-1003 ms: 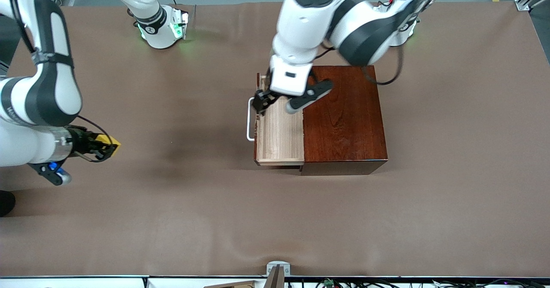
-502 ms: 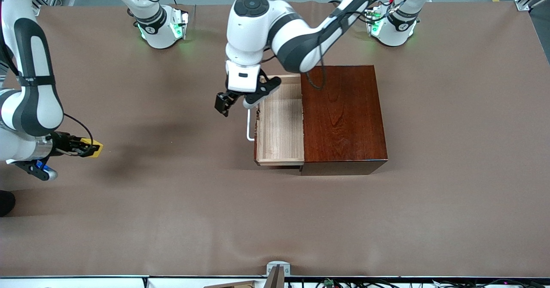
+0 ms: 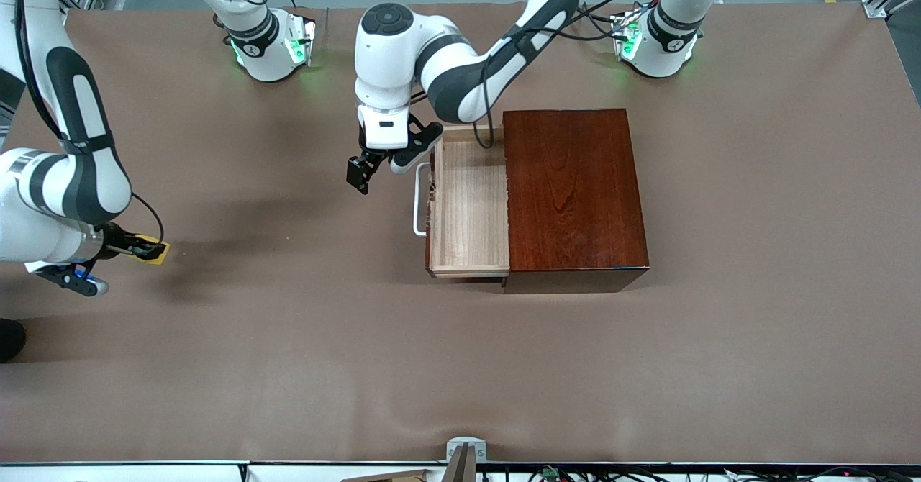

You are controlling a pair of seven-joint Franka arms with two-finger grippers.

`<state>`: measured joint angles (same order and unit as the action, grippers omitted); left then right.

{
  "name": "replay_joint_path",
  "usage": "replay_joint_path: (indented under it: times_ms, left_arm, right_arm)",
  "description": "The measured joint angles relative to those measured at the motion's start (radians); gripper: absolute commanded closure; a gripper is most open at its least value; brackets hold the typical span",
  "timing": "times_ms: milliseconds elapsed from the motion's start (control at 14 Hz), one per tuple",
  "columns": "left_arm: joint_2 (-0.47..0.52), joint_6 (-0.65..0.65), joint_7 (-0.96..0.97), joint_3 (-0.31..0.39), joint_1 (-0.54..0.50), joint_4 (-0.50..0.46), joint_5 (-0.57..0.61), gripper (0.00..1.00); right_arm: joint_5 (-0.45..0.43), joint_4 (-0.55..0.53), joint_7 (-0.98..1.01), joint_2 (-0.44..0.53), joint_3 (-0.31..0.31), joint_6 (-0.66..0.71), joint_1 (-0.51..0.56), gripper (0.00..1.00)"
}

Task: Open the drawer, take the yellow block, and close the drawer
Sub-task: 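Carry the cube aside with the right gripper while the left gripper reaches the drawer, then push the drawer shut with the left gripper while the right gripper drops the cube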

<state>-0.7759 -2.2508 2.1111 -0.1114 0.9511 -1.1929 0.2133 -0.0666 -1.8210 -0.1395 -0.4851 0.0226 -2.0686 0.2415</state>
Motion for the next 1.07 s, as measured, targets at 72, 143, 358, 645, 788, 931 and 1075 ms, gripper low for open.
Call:
replay_joint_path:
  times_ms: [72,143,358,645,788,931,1075]
  left_arm:
    - [-0.017,0.0,0.025,0.022,0.02,0.0,0.0,0.0]
    - [-0.032,0.0,0.043,0.043,0.036,0.001,0.0,0.0]
    - [-0.071,0.001,0.065,0.071,0.05,0.001,0.0,0.0]
    - [-0.08,0.035,0.093,0.094,0.045,0.005,-0.002,0.0]
    - [-0.081,0.08,0.115,0.096,0.043,0.017,-0.003,0.0]
    - [-0.081,0.149,0.131,0.098,0.032,0.033,-0.003,0.0]
    - [-0.071,0.25,0.133,0.1,0.006,0.038,-0.004,0.0]
  right_arm:
    - [0.0,-0.005,0.026,-0.008,0.0,-0.014,0.01,1.0]
    - [-0.001,-0.007,0.051,-0.017,0.0,-0.029,0.019,1.0]
    - [-0.003,-0.009,0.12,-0.051,0.0,-0.077,0.042,1.0]
    - [-0.005,-0.053,0.154,-0.078,0.0,-0.178,0.061,0.57]
    - [-0.01,-0.065,0.154,-0.077,-0.003,-0.189,0.061,0.0]
    - [-0.01,-0.065,0.154,-0.075,-0.009,-0.181,0.06,0.0]
    - [-0.01,-0.053,0.154,-0.061,-0.018,-0.13,0.059,0.0]
